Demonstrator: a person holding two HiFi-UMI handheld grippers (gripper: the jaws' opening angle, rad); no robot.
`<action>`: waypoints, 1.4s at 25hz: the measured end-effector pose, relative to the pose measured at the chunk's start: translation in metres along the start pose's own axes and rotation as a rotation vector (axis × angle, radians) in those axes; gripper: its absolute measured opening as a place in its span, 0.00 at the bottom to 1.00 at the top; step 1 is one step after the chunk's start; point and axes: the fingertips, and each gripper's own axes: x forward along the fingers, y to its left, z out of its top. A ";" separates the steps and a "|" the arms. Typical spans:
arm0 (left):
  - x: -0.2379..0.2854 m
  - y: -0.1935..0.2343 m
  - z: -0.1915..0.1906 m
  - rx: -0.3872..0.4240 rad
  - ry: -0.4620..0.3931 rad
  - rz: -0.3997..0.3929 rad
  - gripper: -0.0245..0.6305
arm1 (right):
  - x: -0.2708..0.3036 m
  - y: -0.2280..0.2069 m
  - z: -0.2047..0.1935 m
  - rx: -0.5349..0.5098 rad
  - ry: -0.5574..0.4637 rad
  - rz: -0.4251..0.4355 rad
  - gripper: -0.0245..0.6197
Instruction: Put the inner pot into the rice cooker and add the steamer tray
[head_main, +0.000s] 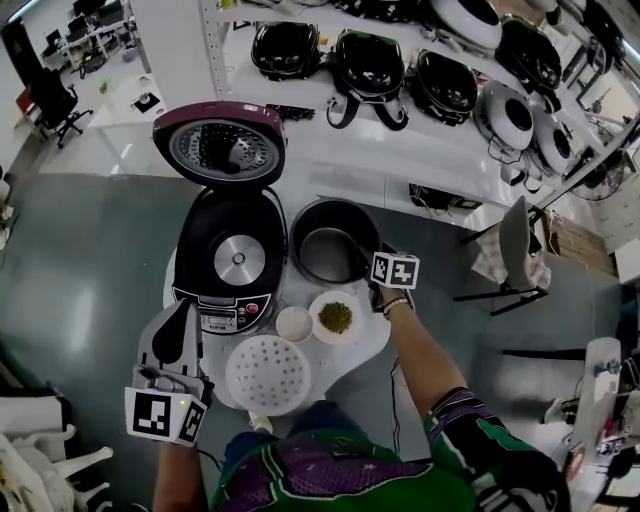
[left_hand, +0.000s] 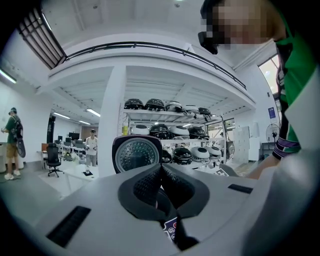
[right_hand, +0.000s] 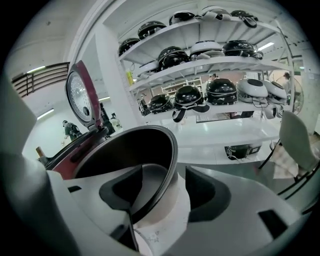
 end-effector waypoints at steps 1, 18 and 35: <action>0.000 0.001 0.000 0.002 0.001 0.002 0.07 | 0.002 -0.001 -0.001 0.005 0.007 -0.005 0.44; -0.011 0.030 -0.002 0.005 0.013 0.045 0.07 | 0.012 -0.015 0.000 -0.010 0.077 -0.247 0.05; -0.029 0.048 -0.005 -0.023 0.004 0.034 0.07 | -0.011 -0.016 0.015 0.073 0.020 -0.253 0.06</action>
